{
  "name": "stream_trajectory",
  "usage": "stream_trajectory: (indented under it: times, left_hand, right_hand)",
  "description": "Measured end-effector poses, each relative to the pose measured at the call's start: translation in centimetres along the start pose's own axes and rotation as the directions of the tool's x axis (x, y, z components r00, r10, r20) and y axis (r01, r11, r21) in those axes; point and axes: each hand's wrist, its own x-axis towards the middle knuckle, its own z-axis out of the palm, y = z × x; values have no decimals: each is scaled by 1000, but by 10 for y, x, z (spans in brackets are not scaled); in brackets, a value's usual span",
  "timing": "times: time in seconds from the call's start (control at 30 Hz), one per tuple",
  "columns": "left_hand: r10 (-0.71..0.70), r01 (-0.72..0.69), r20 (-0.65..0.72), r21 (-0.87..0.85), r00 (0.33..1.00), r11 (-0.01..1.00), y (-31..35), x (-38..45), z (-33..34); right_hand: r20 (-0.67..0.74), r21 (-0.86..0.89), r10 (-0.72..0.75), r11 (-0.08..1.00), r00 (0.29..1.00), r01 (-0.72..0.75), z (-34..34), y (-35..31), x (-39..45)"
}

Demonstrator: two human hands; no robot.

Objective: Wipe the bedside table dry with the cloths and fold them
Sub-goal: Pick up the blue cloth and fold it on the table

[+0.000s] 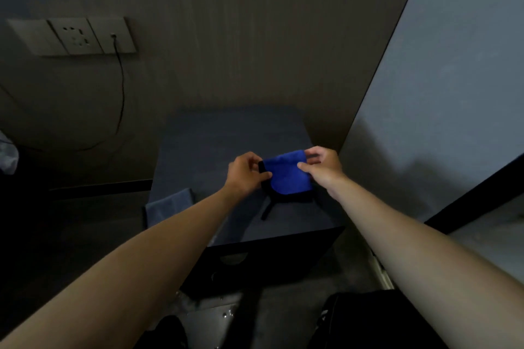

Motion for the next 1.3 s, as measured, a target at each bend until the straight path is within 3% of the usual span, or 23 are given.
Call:
stream_trajectory:
  times: [0.23,0.57,0.67,0.8,0.97,1.13,1.3]
  left_hand:
    - [132,-108,-128,175,983,979,1,76,36]
    - [324,-217,-193,431,926,876,-2,182,44]
    - [411,-245,-224,528,884,813,0,207,46]
    - [511,-318,-107,670,853,671,-1,234,51]
    - [514,-283,-138,701,847,654,1,250,54]
    - [492,-255,-84,773,866,581,8,265,51]
    - [400,-264,-40,689,916,675,16,261,47]
  right_hand:
    - [-168,-93,-91,993,982,76,11,16,85]
    - [-295,-330,-217,937,930,114,37,8,188]
    - [-340,-362,-231,927,912,101,45,1,214]
    - [-390,-404,-270,909,881,100,55,-1,238]
    - [-391,-413,-283,904,876,108,58,-2,258]
    - [-388,-383,-272,917,881,114,59,-2,268]
    - [-314,-449,-277,886,908,115,55,-9,264]
